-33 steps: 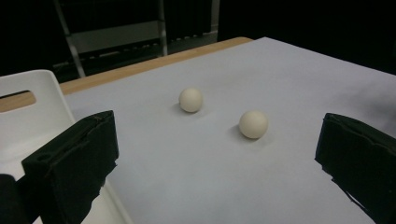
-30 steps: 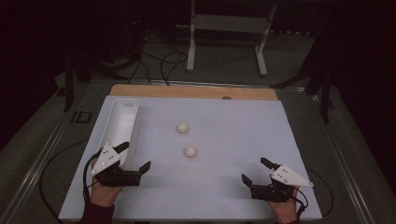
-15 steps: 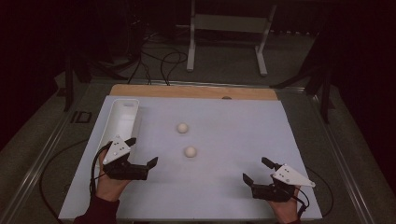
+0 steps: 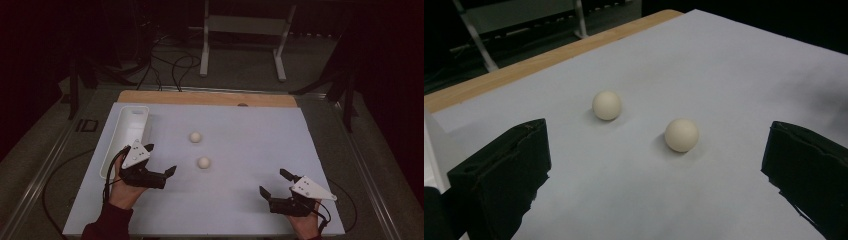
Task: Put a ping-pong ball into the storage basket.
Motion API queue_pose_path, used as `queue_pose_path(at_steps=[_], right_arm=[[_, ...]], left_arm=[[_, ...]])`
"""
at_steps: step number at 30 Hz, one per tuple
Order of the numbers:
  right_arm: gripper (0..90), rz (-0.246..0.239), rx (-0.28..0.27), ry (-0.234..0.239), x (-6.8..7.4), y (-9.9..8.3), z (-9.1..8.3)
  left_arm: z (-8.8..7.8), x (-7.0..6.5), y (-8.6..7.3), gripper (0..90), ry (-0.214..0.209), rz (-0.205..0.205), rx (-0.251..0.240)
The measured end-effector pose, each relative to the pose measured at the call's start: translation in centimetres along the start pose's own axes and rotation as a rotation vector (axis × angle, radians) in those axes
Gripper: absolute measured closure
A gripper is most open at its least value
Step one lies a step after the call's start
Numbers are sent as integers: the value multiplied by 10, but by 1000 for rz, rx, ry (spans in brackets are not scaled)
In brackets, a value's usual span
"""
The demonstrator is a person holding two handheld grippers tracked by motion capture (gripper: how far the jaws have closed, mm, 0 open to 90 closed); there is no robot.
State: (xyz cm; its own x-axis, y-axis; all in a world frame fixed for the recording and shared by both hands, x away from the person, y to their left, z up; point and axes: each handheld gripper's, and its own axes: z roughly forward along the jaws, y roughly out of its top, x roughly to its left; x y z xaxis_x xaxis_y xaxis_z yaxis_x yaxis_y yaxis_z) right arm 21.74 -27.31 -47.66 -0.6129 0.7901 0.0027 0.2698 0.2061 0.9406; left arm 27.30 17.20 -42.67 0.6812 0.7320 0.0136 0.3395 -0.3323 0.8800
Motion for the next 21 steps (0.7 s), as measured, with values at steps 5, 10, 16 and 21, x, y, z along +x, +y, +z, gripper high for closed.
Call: queue_pose_path(at_steps=[5,10,16,21], right_arm=[[78,1,5,2,0,0,0],[78,-1,8,3,0,-1,1],[78,-5,12,3,0,-1,1],[79,-3,12,4,-1,-1,1]], left_arm=[[4,3,2,0,3,-4,3],[9,3,3,0,-3,3,16],[16,1,4,0,-16,7,21],[21,1,7,0,-23,-1,22]])
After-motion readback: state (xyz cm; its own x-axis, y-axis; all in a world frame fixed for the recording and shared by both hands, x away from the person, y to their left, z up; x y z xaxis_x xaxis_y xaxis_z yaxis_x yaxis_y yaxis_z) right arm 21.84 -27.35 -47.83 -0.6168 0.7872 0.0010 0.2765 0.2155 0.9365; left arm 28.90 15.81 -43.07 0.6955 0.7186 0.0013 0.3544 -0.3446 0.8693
